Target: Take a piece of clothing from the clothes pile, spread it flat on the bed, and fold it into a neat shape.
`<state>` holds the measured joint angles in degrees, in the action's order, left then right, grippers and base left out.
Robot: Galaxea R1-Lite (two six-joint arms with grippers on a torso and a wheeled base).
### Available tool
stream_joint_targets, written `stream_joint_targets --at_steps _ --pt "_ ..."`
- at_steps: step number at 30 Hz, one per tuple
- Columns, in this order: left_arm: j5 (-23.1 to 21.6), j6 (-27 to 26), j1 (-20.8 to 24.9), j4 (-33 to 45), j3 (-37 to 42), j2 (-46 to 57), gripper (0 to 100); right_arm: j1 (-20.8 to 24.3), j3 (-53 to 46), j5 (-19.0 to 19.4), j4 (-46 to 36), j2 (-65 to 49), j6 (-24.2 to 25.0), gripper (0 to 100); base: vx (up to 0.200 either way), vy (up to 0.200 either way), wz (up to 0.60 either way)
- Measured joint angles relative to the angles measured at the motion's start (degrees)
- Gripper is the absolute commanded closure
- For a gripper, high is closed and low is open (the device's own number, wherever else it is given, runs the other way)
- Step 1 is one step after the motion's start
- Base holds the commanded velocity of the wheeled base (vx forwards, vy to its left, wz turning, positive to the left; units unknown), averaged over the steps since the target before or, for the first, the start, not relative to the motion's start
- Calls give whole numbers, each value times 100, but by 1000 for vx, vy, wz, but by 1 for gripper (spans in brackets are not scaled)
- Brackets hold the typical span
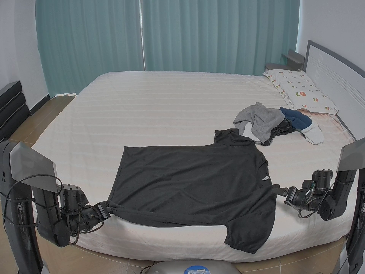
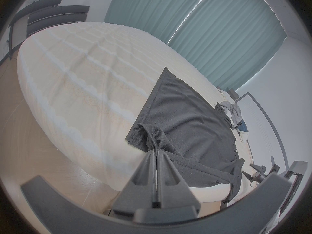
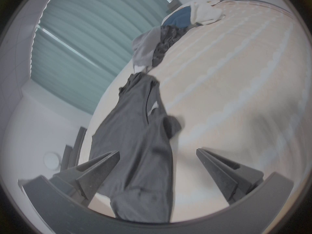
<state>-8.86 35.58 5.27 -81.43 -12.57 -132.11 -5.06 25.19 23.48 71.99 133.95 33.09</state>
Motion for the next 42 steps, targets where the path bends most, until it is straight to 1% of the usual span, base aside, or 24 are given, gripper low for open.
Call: stream_joint_targets --at_steps 4,7,11,20,21,27,29,36,42 --pt "-5 11 -9 -2 -10 -17 100 29 -542 336 -13 -140 -725 0 0 0 0" --pt "-5 16 -12 -2 -10 -26 100 148 -841 460 9 -140 -1090 0 0 0 0" --pt "0 18 -23 -2 -10 -33 100 289 -1012 499 33 -68 -1198 0 0 0 0" --pt "-2 18 -28 -2 -10 -35 100 511 -1050 510 134 6 -1161 0 0 0 0" --pt "-2 16 -28 0 -10 -33 100 546 -1039 482 148 26 -1152 100 0 0 0" --pt "-2 16 -26 -2 -10 -33 100 629 -1045 194 277 152 -1226 100 0 0 0" --pt "-5 18 -26 -2 -7 -33 100 627 -1072 143 288 172 -1336 100 0 0 0" --pt "-9 11 -63 -2 17 -26 100 446 -1259 104 297 172 -1774 100 0 0 0" --pt "-6 -50 -89 33 61 44 100 276 -1453 107 308 -13 -1916 100 0 0 0"
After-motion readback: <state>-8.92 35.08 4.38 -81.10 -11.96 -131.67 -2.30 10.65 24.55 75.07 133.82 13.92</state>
